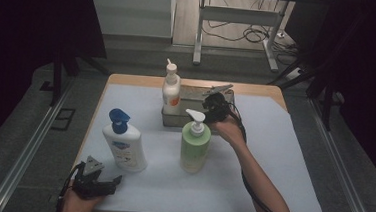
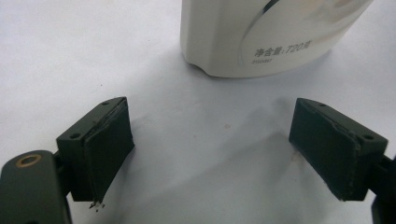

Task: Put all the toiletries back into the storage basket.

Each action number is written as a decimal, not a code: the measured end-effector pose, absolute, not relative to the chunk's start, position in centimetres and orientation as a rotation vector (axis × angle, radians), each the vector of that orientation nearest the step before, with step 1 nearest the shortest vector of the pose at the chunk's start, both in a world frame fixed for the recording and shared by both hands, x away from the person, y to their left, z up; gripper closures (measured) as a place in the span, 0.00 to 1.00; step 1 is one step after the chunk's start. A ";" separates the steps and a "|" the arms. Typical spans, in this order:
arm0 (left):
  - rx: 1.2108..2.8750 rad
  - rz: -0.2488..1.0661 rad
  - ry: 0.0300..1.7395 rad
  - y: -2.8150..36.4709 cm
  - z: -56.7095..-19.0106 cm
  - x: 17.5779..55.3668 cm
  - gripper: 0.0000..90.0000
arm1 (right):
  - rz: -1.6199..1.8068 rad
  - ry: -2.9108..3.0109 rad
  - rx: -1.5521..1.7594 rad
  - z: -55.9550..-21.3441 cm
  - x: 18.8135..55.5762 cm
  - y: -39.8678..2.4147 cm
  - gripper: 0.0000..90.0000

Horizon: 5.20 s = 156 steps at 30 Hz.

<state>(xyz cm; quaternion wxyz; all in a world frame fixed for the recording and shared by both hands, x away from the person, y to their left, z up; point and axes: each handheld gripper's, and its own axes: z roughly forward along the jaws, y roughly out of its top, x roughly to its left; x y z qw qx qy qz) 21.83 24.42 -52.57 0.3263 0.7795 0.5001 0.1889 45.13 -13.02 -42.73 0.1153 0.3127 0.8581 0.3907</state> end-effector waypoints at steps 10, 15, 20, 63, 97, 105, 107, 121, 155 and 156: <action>2.042 0.497 1.312 24.4 -52.6 21.8 0.14 | 1.132 2.539 0.887 -42.5 43.9 -15.0 0.15; 2.042 0.497 1.312 24.4 -52.6 21.8 0.14 | 1.140 2.562 0.883 -42.4 43.2 -16.1 0.14; 2.042 0.498 1.312 24.4 -52.6 21.8 0.14 | 1.155 2.559 0.874 -42.7 42.6 -17.3 0.08; 2.040 0.500 1.315 24.3 -52.6 21.8 0.14 | 1.265 2.617 0.811 -43.9 33.3 -21.0 0.02; 2.040 0.500 1.315 24.4 -52.6 21.8 0.14 | 1.309 2.582 0.714 -43.5 32.7 -14.6 0.07; 2.041 0.500 1.315 24.4 -52.6 21.8 0.14 | 1.292 2.553 0.701 -43.7 32.8 -13.6 0.11; 2.041 0.500 1.315 24.4 -52.6 21.8 0.14 | 1.294 2.555 0.696 -43.7 32.9 -13.6 0.12; 2.045 0.501 1.310 24.4 -52.6 21.9 0.14 | 1.219 2.572 0.716 -43.2 32.7 -13.3 0.13; 2.046 0.499 1.309 24.4 -52.5 21.9 0.15 | 1.224 2.527 0.760 -37.6 34.4 -13.9 0.14; 2.047 0.499 1.309 24.4 -52.5 21.9 0.14 | 1.223 2.525 0.761 -37.5 34.5 -13.9 0.14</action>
